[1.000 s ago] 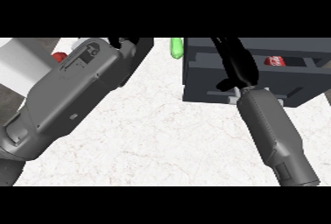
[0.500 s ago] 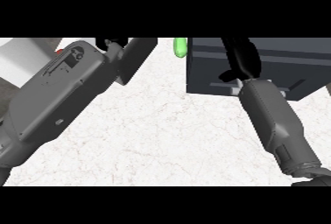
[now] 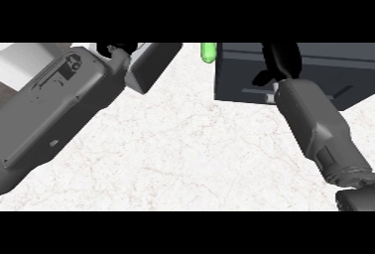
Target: Pick up the can, place it into the drawer and close the drawer
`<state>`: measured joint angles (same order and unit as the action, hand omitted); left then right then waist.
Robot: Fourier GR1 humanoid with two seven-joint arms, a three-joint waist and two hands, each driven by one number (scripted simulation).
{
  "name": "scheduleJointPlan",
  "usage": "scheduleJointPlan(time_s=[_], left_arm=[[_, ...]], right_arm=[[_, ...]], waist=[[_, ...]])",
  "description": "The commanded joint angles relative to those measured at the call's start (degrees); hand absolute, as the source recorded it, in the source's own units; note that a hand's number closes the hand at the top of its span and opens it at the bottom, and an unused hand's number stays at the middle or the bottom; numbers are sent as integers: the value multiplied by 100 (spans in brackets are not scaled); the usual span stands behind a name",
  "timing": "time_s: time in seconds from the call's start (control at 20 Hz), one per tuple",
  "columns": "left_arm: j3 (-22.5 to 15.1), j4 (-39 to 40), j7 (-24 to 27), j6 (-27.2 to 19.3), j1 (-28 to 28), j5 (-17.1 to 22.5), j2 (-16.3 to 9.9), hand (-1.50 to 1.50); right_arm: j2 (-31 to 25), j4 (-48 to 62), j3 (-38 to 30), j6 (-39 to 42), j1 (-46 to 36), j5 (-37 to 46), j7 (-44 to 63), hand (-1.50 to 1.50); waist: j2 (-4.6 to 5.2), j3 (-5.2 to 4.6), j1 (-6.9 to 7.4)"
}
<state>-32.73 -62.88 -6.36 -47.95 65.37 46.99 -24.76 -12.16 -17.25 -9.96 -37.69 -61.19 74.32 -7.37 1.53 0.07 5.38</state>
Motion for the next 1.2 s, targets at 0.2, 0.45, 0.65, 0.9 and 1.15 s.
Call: scheduleJointPlan(time_s=[0.2, 0.45, 0.65, 0.9, 1.15], left_arm=[[32, -121, -171, -2, -43, -108, -118, -150], [0, -451, -311, 68, -107, -91, -182, -150], [47, -512, -224, 52, -292, -96, -196, -150], [101, -691, -363, 119, -327, -57, -369, -150], [31, -867, -412, -29, -342, -198, -369, -150]], right_arm=[[-325, 377, -175, -40, -685, -2, 122, -150], [-308, 596, -377, 586, -997, -267, -362, -150], [33, 545, -1266, 944, -1022, -1274, -916, -150], [226, 558, -2141, 1388, -1015, -2185, -1370, -150], [-44, 607, -2423, 1790, -1080, -2451, -1715, -150]], waist=[[76, 10, 33], [93, 17, 174], [75, 33, 149], [36, 34, 162], [28, 20, 82]])
